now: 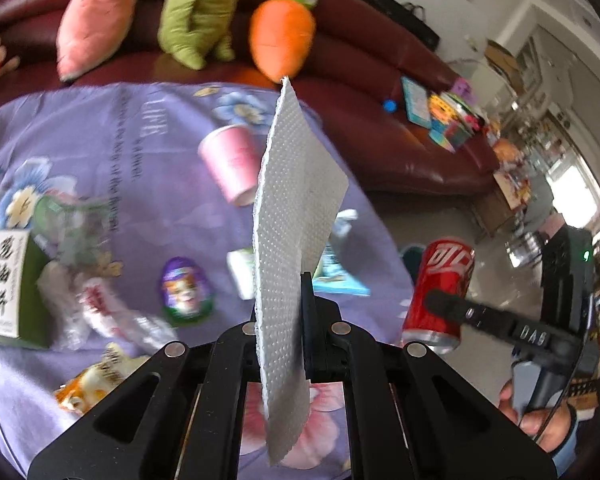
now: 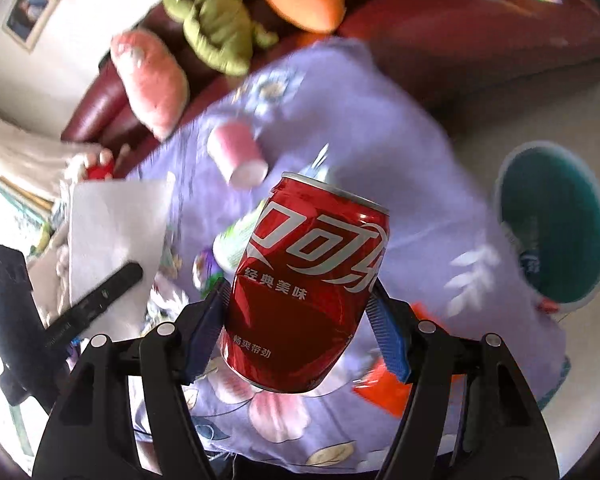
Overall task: Collect trash
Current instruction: 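Carry both to the teal bin, open left tool to drop towel while right drops can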
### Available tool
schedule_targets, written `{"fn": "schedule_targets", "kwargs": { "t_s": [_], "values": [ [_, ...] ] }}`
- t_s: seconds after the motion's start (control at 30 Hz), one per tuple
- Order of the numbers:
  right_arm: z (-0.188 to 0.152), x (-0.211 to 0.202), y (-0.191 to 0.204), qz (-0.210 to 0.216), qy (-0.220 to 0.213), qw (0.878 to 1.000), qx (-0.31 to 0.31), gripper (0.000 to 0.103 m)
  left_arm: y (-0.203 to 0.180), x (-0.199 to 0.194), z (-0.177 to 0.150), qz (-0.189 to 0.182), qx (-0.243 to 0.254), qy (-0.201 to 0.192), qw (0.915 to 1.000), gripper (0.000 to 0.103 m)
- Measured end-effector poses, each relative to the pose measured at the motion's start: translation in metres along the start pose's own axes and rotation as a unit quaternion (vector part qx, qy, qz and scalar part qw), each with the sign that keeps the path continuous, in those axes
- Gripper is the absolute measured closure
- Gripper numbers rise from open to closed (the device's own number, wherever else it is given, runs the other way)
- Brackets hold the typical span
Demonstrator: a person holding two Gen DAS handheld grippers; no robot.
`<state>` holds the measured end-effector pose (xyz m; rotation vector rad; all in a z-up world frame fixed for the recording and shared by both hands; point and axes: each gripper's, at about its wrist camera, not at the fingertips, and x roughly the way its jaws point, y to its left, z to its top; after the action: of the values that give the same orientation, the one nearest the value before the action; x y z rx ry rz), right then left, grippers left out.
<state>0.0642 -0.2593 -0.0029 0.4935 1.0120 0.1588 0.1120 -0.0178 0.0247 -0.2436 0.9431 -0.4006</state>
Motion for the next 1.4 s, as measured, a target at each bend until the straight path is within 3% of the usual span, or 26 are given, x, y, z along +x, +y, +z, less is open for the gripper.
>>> {"fn": "schedule_targets", "kwargs": {
  "t_s": [0.23, 0.43, 0.57, 0.73, 1.0, 1.03, 1.1, 1.17, 1.4],
  "values": [
    [0.011, -0.053, -0.086, -0.027, -0.066, 0.995, 0.067, 0.038, -0.087, 0.043, 0.005, -0.024, 0.069, 0.030, 0.9968, 0.098],
    [0.003, -0.086, -0.178, -0.051, -0.107, 0.983, 0.143, 0.038, -0.177, 0.106, -0.003, -0.032, 0.141, 0.081, 0.9862, 0.097],
    [-0.005, -0.093, -0.224, -0.059, -0.117, 0.975, 0.182, 0.038, -0.216, 0.150, -0.012, -0.029, 0.167, 0.118, 0.9784, 0.097],
    [-0.008, -0.089, -0.264, -0.064, -0.111, 0.970, 0.209, 0.038, -0.247, 0.198, -0.022, -0.017, 0.184, 0.153, 0.9708, 0.097],
    [-0.005, -0.074, -0.293, -0.065, -0.099, 0.967, 0.224, 0.038, -0.271, 0.260, -0.035, 0.017, 0.196, 0.200, 0.9597, 0.096],
    [-0.005, -0.072, -0.296, -0.065, -0.097, 0.967, 0.226, 0.038, -0.273, 0.268, -0.036, 0.020, 0.198, 0.207, 0.9578, 0.093],
    [-0.002, -0.067, -0.300, -0.064, -0.093, 0.967, 0.228, 0.038, -0.276, 0.277, -0.037, 0.029, 0.202, 0.209, 0.9563, 0.078],
    [0.000, -0.061, -0.303, -0.063, -0.088, 0.968, 0.229, 0.038, -0.274, 0.281, -0.039, 0.035, 0.202, 0.207, 0.9567, 0.052],
    [0.004, -0.053, -0.303, -0.062, -0.080, 0.970, 0.223, 0.038, -0.264, 0.286, -0.039, 0.039, 0.188, 0.206, 0.9595, 0.047]
  ]
}}
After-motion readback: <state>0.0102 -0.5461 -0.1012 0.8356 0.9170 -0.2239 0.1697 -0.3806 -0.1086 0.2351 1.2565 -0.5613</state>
